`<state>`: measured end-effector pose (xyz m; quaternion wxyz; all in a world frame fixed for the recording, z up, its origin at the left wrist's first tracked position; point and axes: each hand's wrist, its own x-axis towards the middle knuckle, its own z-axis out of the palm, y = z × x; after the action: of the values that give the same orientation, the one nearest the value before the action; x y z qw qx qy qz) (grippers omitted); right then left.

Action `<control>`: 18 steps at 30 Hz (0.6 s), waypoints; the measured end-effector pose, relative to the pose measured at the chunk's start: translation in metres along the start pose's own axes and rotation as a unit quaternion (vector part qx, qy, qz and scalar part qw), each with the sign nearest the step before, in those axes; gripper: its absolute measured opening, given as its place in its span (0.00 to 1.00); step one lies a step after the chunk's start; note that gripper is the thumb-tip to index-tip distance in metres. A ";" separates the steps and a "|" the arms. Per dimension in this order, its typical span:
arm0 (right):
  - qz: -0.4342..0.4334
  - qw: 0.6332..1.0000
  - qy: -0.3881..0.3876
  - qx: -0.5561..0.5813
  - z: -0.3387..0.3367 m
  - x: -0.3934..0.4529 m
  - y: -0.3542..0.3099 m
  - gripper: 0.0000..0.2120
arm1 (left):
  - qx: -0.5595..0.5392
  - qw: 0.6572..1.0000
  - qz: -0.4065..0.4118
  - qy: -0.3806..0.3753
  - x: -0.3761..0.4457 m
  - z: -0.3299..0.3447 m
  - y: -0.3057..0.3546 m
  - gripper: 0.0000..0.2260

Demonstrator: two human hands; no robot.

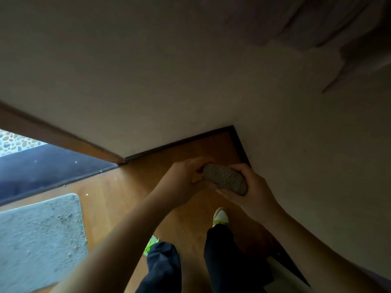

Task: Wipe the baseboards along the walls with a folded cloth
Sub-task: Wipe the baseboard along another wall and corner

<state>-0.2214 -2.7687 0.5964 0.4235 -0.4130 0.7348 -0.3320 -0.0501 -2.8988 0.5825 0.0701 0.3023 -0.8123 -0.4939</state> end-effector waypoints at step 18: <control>-0.087 0.992 0.061 -0.060 0.091 0.198 0.262 0.25 | 0.127 0.988 -0.035 0.077 0.122 0.122 -0.243 0.27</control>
<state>-0.2849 -2.8426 0.2697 0.3215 -0.4790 0.7389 -0.3481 -0.0963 -2.9542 0.2928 0.0762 0.3743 -0.8492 -0.3646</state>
